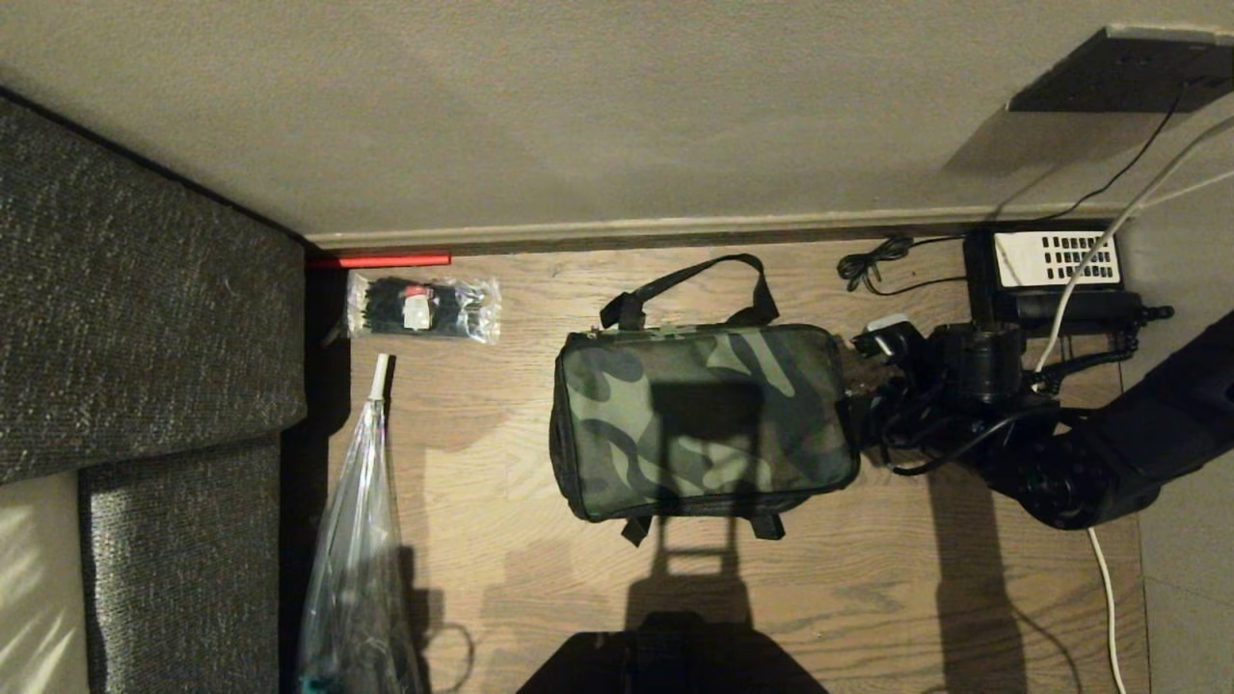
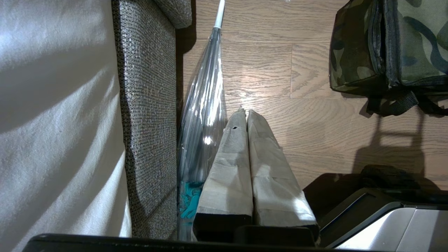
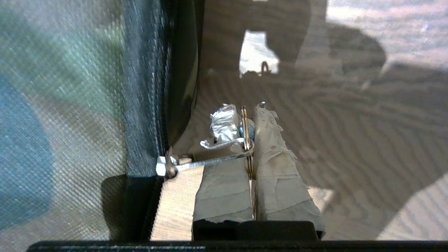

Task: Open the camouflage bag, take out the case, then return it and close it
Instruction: Open the top of the storage box

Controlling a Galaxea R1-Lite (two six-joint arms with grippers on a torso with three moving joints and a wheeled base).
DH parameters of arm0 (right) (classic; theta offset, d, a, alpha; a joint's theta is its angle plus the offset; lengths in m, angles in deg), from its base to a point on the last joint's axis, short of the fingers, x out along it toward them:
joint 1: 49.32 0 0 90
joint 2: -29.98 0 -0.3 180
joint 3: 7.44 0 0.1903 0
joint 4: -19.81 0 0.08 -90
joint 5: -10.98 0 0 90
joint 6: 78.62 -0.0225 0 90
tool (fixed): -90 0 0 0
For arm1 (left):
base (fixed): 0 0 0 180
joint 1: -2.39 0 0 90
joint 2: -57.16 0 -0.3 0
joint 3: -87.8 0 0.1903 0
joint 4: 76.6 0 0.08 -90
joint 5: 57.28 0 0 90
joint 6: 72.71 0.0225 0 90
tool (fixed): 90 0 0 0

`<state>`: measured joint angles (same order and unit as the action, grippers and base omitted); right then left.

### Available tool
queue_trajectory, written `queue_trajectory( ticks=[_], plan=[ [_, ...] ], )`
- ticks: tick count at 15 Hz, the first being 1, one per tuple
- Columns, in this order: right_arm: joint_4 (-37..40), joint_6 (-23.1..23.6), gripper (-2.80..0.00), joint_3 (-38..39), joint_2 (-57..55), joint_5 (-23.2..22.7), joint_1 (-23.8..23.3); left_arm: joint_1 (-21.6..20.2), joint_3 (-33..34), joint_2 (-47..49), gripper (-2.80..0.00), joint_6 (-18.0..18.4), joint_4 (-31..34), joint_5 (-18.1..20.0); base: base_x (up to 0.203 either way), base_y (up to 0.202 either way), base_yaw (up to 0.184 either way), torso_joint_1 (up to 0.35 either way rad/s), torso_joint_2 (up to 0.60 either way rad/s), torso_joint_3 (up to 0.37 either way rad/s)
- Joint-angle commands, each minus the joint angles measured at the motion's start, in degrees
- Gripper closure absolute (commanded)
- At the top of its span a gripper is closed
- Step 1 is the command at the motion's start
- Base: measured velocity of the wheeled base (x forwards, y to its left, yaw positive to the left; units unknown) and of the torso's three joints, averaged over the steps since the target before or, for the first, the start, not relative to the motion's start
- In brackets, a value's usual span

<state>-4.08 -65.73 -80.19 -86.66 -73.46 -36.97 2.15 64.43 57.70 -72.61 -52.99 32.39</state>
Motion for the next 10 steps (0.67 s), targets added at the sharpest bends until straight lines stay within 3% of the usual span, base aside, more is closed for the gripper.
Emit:
queue_trajectory(
  ticks=[1,10],
  plan=[
    [-0.2,0.0,0.00,-1.5,0.3,0.1,0.1,0.0,0.2,0.0,0.00,0.0,0.0,0.0,0.000,0.000,0.000,0.000,0.00,0.000],
    [2.4,0.0,0.00,-7.5,-1.1,0.1,0.3,0.0,0.2,0.0,0.00,0.0,0.0,0.0,0.000,0.000,0.000,0.000,0.00,0.000]
  ],
)
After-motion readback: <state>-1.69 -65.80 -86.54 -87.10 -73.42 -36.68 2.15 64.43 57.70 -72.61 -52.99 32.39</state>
